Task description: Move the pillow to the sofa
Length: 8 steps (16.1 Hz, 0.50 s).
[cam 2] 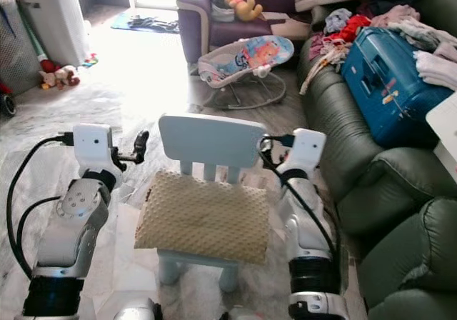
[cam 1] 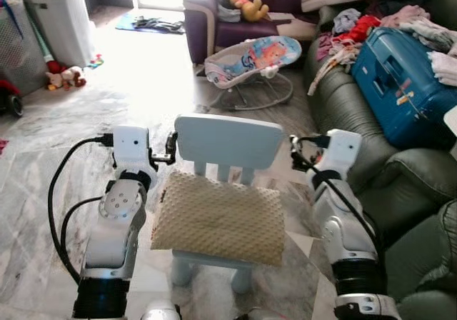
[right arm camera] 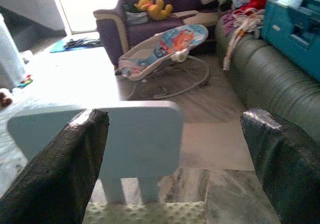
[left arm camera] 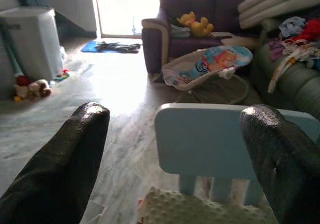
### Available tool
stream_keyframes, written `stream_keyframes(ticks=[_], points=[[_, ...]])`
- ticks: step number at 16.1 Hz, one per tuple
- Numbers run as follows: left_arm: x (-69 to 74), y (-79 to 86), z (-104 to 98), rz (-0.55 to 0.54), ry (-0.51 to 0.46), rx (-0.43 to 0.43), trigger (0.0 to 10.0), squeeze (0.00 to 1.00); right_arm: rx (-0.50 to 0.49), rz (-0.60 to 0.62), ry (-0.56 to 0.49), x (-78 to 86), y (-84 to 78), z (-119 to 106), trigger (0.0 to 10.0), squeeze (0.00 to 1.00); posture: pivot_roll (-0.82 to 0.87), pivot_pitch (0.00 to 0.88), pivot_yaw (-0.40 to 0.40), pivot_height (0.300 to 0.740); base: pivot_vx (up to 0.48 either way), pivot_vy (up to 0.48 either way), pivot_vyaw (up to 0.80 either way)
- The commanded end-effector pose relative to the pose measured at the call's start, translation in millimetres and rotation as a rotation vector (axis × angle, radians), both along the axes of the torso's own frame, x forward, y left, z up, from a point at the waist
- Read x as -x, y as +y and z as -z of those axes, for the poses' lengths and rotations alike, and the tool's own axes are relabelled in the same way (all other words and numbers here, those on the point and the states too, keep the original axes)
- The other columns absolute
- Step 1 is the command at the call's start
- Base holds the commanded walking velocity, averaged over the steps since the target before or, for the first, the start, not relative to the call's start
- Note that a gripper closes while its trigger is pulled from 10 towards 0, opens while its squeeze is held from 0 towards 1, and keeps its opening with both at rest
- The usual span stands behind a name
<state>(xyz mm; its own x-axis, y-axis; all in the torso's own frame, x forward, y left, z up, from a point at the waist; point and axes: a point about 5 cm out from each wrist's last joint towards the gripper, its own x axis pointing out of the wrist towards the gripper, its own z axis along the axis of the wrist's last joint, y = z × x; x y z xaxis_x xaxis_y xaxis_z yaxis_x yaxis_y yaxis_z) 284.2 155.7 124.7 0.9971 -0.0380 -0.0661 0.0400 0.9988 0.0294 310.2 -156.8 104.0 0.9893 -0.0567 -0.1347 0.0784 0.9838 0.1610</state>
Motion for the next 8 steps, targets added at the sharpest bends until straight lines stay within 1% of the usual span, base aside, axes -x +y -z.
stream_keyframes(ticks=[1,3,4,5,6,7,8], points=[[8.8,0.8,3.7,-0.016,0.004,0.0,10.0,0.0,0.002,0.016,-0.012,7.1,-4.5,-2.0,10.0,0.0,-0.01,0.0,-0.092,0.74,0.0,0.0,0.0],[19.0,3.7,5.2,-0.028,0.002,-0.007,10.0,0.0,0.001,0.014,-0.007,20.5,-6.7,0.1,10.0,0.0,-0.01,0.0,-0.087,0.74,0.0,0.0,0.0],[32.0,9.7,7.0,-0.048,0.005,-0.027,10.0,0.0,0.085,-0.026,-0.042,32.6,-5.1,-0.7,10.0,0.0,0.01,0.0,-0.083,0.74,0.0,0.0,0.0],[42.8,22.9,15.6,-0.084,0.026,-0.082,10.0,0.0,0.146,-0.099,-0.077,47.6,5.9,5.1,10.0,0.0,0.04,0.0,-0.074,0.74,0.0,0.0,0.0],[41.9,26.3,15.9,-0.08,0.038,-0.103,10.0,0.0,0.137,-0.121,-0.061,48.1,10.8,8.2,10.0,0.0,0.06,0.0,-0.066,0.74,0.0,0.0,0.0],[39.8,36.5,19.0,-0.102,0.047,-0.142,10.0,0.0,0.143,-0.153,-0.045,46.7,17.8,15.9,10.0,0.0,0.08,0.0,-0.047,0.74,0.0,0.0,0.0],[39.0,48.4,24.5,-0.149,0.053,-0.184,10.0,0.0,0.135,-0.149,-0.039,40.6,17.4,20.7,10.0,0.0,0.11,0.0,-0.065,0.74,0.0,0.0,0.0]])
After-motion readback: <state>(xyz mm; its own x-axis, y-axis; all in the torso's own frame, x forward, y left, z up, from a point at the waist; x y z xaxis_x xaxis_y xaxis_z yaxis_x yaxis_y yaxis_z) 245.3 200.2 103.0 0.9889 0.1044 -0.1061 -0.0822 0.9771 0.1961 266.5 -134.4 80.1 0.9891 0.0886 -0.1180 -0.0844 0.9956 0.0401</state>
